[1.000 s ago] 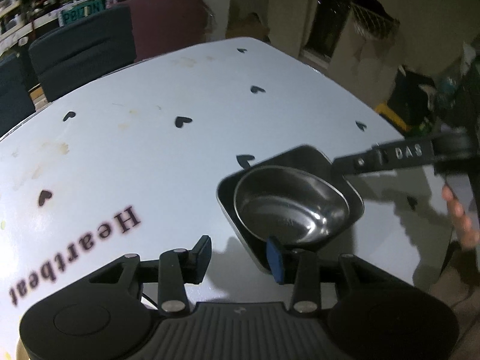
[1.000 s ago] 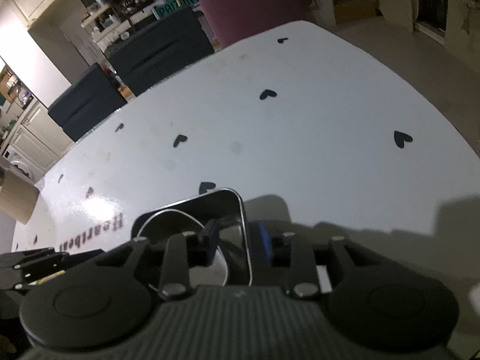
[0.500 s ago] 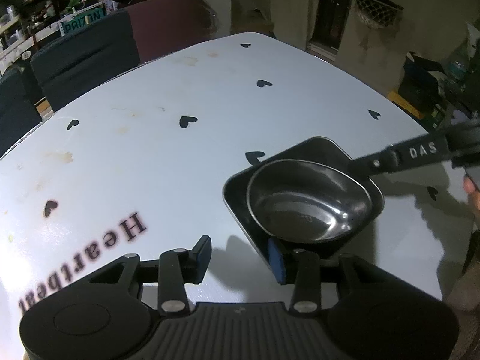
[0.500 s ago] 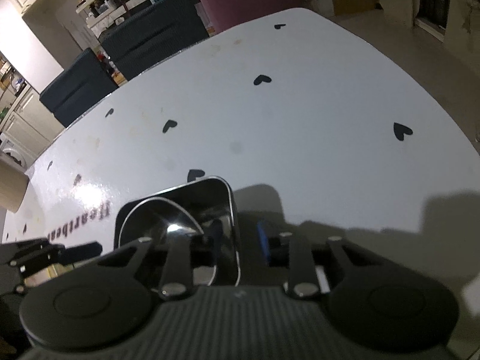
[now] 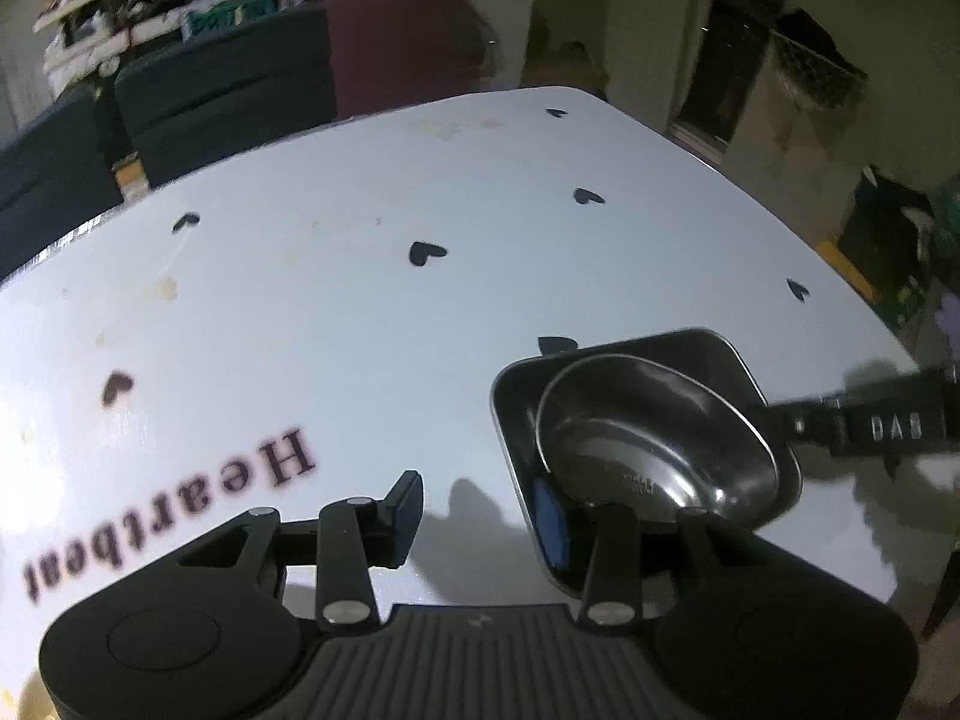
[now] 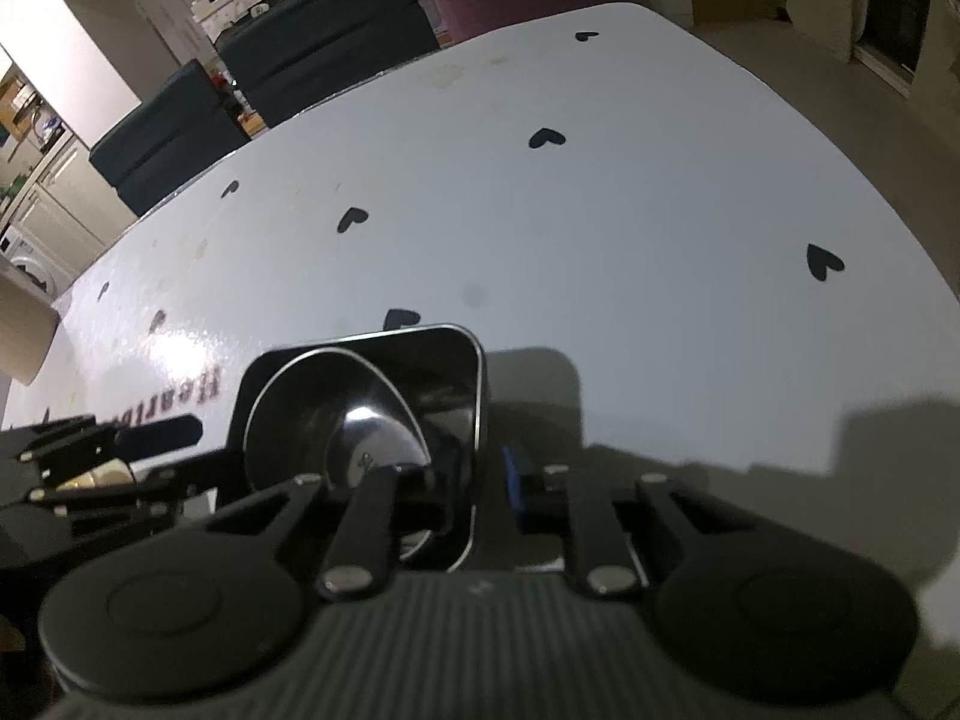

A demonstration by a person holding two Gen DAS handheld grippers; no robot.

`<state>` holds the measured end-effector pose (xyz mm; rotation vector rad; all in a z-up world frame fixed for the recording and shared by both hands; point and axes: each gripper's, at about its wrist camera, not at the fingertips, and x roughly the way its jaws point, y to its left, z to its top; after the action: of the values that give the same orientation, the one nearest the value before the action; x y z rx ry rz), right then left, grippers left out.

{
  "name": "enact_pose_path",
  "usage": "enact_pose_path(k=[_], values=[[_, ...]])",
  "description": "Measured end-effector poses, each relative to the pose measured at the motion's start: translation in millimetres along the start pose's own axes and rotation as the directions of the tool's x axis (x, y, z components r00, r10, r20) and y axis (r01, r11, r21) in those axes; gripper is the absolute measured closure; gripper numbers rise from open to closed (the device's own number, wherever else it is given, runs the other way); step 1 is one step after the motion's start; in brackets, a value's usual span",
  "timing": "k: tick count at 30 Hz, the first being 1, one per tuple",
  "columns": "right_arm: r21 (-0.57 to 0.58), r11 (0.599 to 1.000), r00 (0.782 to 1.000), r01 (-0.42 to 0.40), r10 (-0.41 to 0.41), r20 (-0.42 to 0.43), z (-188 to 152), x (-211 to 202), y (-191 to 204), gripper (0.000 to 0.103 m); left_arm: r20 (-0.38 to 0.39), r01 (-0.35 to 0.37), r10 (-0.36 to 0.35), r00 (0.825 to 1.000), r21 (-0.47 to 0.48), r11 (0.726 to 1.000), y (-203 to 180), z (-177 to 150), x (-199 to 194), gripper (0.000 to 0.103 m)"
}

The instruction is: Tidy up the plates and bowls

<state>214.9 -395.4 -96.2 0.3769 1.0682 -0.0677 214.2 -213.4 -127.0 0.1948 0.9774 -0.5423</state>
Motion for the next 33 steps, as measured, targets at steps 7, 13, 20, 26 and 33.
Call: enact_pose_path(k=[7,13,20,26,33], values=[[-0.011,1.000,1.000,-0.005,0.004,-0.009,1,0,1,0.082,-0.037,0.078,-0.080,0.996,-0.062,0.995,4,0,0,0.084],[-0.014,1.000,1.000,-0.019,0.019,-0.006,0,-1,0,0.082,-0.087,0.115,-0.115,0.990,-0.007,0.993,-7,-7,0,0.091],[-0.014,1.000,1.000,-0.023,0.023,-0.005,-1,-2,-1,0.082,-0.082,0.091,-0.090,0.993,0.007,0.996,-8,-7,-8,0.085],[-0.008,1.000,1.000,-0.025,0.025,-0.012,0,-1,-2,0.082,-0.090,0.090,-0.098,0.991,-0.087,0.992,3,-3,8,0.083],[0.000,1.000,1.000,-0.025,0.025,0.015,-1,-5,-4,0.094,-0.117,0.135,-0.150,0.982,-0.129,0.982,3,-5,8,0.093]])
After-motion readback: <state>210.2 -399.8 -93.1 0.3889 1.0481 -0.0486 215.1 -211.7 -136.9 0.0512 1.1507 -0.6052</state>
